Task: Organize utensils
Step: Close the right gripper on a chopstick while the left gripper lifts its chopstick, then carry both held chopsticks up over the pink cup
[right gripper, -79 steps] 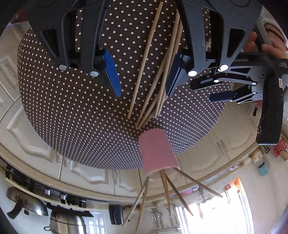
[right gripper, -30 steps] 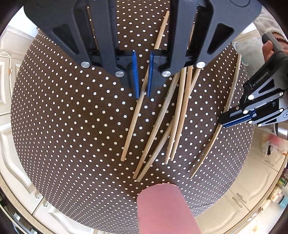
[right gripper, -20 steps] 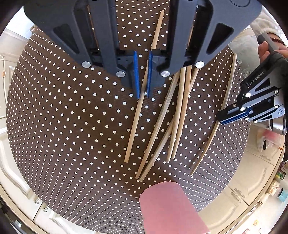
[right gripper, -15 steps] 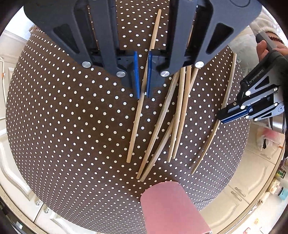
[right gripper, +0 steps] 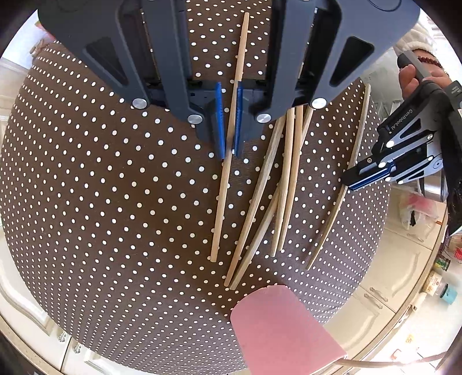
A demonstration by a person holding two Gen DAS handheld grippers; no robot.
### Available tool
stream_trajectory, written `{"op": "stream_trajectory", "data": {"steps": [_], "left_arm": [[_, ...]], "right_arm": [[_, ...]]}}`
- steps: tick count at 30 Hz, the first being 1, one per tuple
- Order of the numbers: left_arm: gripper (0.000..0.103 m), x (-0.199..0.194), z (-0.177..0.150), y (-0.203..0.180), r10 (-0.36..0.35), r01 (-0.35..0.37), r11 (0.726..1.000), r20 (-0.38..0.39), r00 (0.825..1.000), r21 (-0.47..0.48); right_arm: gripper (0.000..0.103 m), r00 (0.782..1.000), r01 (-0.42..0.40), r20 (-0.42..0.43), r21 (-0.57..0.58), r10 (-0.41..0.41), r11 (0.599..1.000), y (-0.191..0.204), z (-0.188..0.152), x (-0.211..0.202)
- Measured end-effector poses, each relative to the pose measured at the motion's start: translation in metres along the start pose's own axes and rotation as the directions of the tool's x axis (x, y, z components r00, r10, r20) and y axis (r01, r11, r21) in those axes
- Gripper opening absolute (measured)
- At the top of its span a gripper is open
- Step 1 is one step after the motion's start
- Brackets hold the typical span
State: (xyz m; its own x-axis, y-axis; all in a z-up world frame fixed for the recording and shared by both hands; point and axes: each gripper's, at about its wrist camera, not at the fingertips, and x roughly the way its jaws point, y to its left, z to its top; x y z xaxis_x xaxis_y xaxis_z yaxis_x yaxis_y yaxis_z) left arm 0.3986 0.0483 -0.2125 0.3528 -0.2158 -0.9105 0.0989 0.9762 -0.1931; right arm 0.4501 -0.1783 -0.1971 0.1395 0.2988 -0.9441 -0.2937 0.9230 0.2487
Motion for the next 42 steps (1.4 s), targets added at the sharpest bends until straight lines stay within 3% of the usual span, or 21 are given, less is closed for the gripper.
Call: {"op": "stream_trajectory", "data": {"steps": [14, 20, 24, 27, 30, 38, 41, 42], "left_arm": [[0.006, -0.008, -0.008, 0.028, -0.102, 0.11, 0.989, 0.079, 0.992, -0.097], [0.006, -0.038, -0.012, 0.025, -0.132, 0.144, 0.988, 0.187, 0.973, -0.054], [0.006, -0.059, -0.016, 0.02, -0.155, 0.167, 0.986, 0.266, 0.951, -0.023], [0.006, -0.06, -0.013, 0.016, -0.133, 0.145, 0.989, 0.25, 0.959, -0.032], [0.006, -0.054, -0.007, 0.006, -0.106, 0.117, 0.992, 0.219, 0.97, -0.039], [0.006, -0.048, -0.002, -0.009, -0.076, 0.082, 0.996, 0.182, 0.98, -0.027], [0.006, -0.044, -0.003, -0.011, -0.078, 0.084, 0.996, 0.175, 0.981, -0.032], [0.006, -0.043, -0.002, -0.01, -0.081, 0.088, 0.996, 0.173, 0.981, -0.033]], "right_arm": [[0.006, 0.997, -0.024, 0.073, -0.008, 0.024, 1.0, 0.001, -0.019, -0.003], [0.006, 0.986, -0.086, 0.142, -0.016, 0.088, 0.996, 0.004, -0.028, -0.019], [0.006, 0.974, -0.131, 0.181, -0.029, 0.134, 0.991, 0.002, -0.037, -0.032], [0.006, 0.983, -0.022, 0.179, -0.058, 0.032, 0.998, 0.007, -0.041, -0.032], [0.007, 0.987, 0.033, 0.159, -0.064, -0.023, 0.997, 0.014, -0.04, -0.029], [0.008, 0.987, 0.123, 0.115, -0.082, -0.113, 0.989, 0.041, -0.039, -0.015], [0.017, 0.985, 0.147, 0.106, -0.091, -0.137, 0.985, 0.045, -0.033, -0.01], [0.026, 0.983, 0.16, 0.108, -0.095, -0.15, 0.983, 0.048, -0.029, -0.007]]}}
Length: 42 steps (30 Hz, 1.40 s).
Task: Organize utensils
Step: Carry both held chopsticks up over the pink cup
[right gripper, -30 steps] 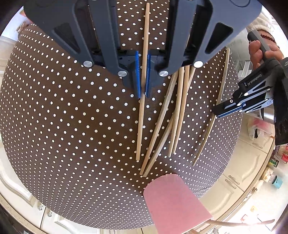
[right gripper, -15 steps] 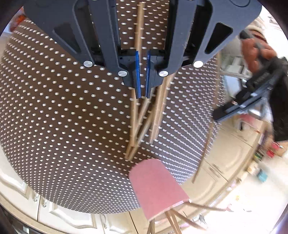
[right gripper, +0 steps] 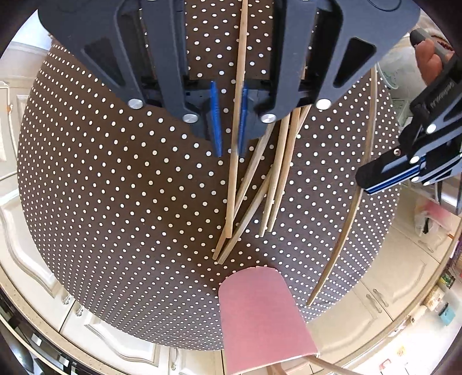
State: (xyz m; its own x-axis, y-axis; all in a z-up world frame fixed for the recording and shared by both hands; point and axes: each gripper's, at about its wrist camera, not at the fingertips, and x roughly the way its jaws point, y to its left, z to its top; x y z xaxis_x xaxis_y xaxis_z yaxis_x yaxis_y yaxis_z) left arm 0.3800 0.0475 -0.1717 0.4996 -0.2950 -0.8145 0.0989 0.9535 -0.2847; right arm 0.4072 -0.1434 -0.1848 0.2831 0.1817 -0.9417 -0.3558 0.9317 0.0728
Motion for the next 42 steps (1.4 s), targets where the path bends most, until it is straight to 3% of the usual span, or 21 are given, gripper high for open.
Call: {"op": "stream_trajectory", "data": {"steps": [1, 6, 8, 10, 14, 20, 23, 25, 28, 32, 36, 40, 42], "left_arm": [[0.006, 0.001, 0.001, 0.0, -0.002, 0.002, 1.0, -0.002, 1.0, -0.001], [0.006, 0.002, -0.002, 0.002, -0.004, 0.004, 1.0, -0.004, 1.0, -0.002], [0.006, 0.002, -0.002, 0.003, -0.01, 0.01, 1.0, -0.005, 1.0, -0.005], [0.006, 0.002, -0.002, 0.002, -0.015, 0.015, 1.0, 0.001, 1.0, -0.002], [0.006, -0.002, -0.001, 0.0, -0.033, 0.033, 0.999, 0.024, 0.999, 0.006], [0.006, -0.017, -0.003, -0.007, -0.059, 0.054, 0.998, 0.109, 0.992, 0.043], [0.006, -0.034, -0.002, -0.008, -0.067, 0.056, 0.997, 0.202, 0.977, 0.058], [0.006, -0.046, -0.003, -0.01, -0.083, 0.066, 0.995, 0.278, 0.957, 0.07], [0.006, -0.063, -0.008, -0.012, -0.083, 0.052, 0.995, 0.395, 0.915, 0.089], [0.006, -0.083, -0.01, -0.013, -0.067, 0.029, 0.996, 0.543, 0.837, 0.079], [0.006, -0.101, -0.002, -0.019, -0.076, 0.027, 0.996, 0.657, 0.75, 0.084], [0.006, -0.117, 0.016, -0.029, -0.071, 0.007, 0.996, 0.761, 0.644, 0.087], [0.006, -0.119, 0.028, -0.035, -0.061, -0.014, 0.996, 0.796, 0.602, 0.086]], "right_arm": [[0.032, 1.0, 0.002, 0.005, -0.002, -0.002, 1.0, 0.002, 0.003, 0.001], [0.031, 1.0, 0.012, -0.002, -0.026, -0.012, 1.0, 0.016, 0.005, 0.008], [0.027, 1.0, 0.006, 0.003, -0.035, -0.006, 0.999, 0.014, 0.01, 0.014], [0.012, 1.0, -0.006, 0.01, -0.059, 0.006, 0.998, 0.022, 0.016, 0.021], [0.007, 1.0, -0.012, 0.026, -0.07, 0.014, 0.997, 0.036, 0.013, 0.019], [0.006, 0.989, -0.075, 0.126, -0.036, 0.079, 0.997, 0.029, 0.005, 0.002], [0.006, 0.964, -0.11, 0.241, -0.03, 0.114, 0.994, 0.028, 0.002, -0.025], [0.006, 0.941, -0.112, 0.317, -0.037, 0.118, 0.993, 0.028, 0.001, -0.043], [0.006, 0.889, -0.129, 0.438, -0.047, 0.137, 0.99, 0.031, 0.0, -0.072], [0.005, 0.798, -0.148, 0.582, -0.063, 0.157, 0.987, 0.033, 0.001, -0.101], [0.005, 0.711, -0.183, 0.678, -0.079, 0.187, 0.98, 0.022, 0.008, -0.125], [0.005, 0.661, -0.191, 0.722, -0.104, 0.206, 0.976, 0.009, 0.018, -0.143], [0.005, 0.638, -0.2, 0.739, -0.111, 0.216, 0.973, 0.002, 0.029, -0.148]]}}
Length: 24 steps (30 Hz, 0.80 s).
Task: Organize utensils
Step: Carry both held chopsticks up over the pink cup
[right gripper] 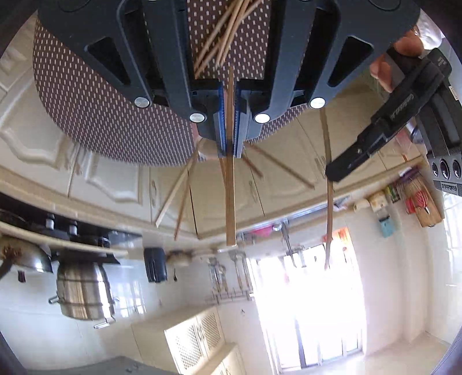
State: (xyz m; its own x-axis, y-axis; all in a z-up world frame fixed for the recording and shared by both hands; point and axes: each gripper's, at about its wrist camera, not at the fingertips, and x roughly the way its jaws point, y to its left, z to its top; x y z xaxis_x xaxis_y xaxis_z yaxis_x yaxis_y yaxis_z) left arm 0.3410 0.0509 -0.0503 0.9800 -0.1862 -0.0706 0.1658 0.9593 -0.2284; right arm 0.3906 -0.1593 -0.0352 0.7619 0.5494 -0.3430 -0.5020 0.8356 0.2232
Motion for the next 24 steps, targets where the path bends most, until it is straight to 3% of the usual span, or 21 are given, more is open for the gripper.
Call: {"op": "stream_trajectory", "data": {"steps": [3, 9, 16, 24], "left_arm": [[0.006, 0.016, 0.01, -0.008, 0.035, -0.036, 0.999, 0.082, 0.996, 0.014], [0.006, 0.053, 0.015, -0.014, 0.084, -0.084, 0.996, 0.172, 0.982, -0.003], [0.006, 0.093, 0.008, -0.01, 0.142, -0.14, 0.99, 0.197, 0.97, -0.027], [0.006, 0.117, -0.009, -0.006, 0.169, -0.173, 0.985, 0.199, 0.965, 0.0]], "right_arm": [[0.005, 0.999, -0.005, 0.05, -0.014, 0.005, 1.0, -0.008, 0.014, -0.014], [0.005, 0.994, -0.003, 0.108, -0.049, 0.008, 0.999, -0.015, 0.044, -0.008], [0.005, 0.991, -0.008, 0.135, -0.079, 0.019, 0.997, -0.022, 0.056, 0.006], [0.005, 0.995, -0.034, 0.095, -0.081, 0.042, 0.996, -0.032, 0.044, 0.027]]}}
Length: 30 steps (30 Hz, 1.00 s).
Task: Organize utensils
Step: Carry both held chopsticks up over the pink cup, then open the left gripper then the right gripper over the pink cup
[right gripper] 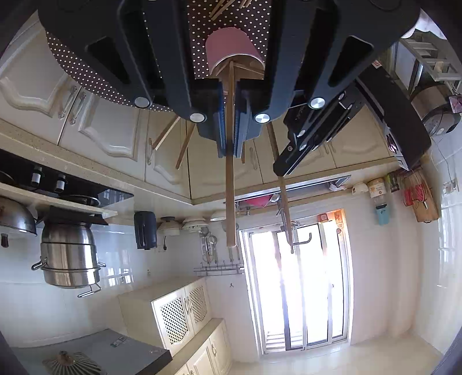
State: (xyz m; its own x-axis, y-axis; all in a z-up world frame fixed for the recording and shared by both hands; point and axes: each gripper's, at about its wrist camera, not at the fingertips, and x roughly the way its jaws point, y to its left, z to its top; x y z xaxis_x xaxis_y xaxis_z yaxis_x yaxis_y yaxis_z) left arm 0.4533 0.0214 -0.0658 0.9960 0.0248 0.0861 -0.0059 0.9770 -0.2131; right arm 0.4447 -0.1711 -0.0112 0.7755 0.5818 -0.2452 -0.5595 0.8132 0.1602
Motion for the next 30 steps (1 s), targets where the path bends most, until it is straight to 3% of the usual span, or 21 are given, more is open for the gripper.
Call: {"op": "stream_trajectory", "data": {"steps": [8, 16, 24, 30], "left_arm": [[0.006, 0.004, -0.02, -0.001, -0.005, 0.007, 0.999, -0.049, 0.999, 0.04], [0.007, 0.001, -0.028, 0.001, -0.025, 0.036, 0.998, -0.168, 0.985, 0.059], [0.024, -0.013, -0.022, 0.009, -0.01, 0.026, 0.997, -0.234, 0.972, 0.066], [0.037, -0.038, 0.0, 0.012, -0.01, 0.027, 0.997, -0.212, 0.977, 0.076]], "right_arm": [[0.005, 0.998, -0.001, -0.061, 0.005, 0.001, 1.0, -0.004, -0.018, 0.012], [0.006, 0.992, 0.015, -0.125, 0.029, -0.011, 0.999, -0.002, -0.035, 0.025], [0.006, 0.988, 0.046, -0.149, 0.049, -0.038, 0.998, 0.002, -0.04, 0.027], [0.007, 0.99, 0.07, -0.129, 0.06, -0.062, 0.996, 0.008, -0.032, 0.009]]}}
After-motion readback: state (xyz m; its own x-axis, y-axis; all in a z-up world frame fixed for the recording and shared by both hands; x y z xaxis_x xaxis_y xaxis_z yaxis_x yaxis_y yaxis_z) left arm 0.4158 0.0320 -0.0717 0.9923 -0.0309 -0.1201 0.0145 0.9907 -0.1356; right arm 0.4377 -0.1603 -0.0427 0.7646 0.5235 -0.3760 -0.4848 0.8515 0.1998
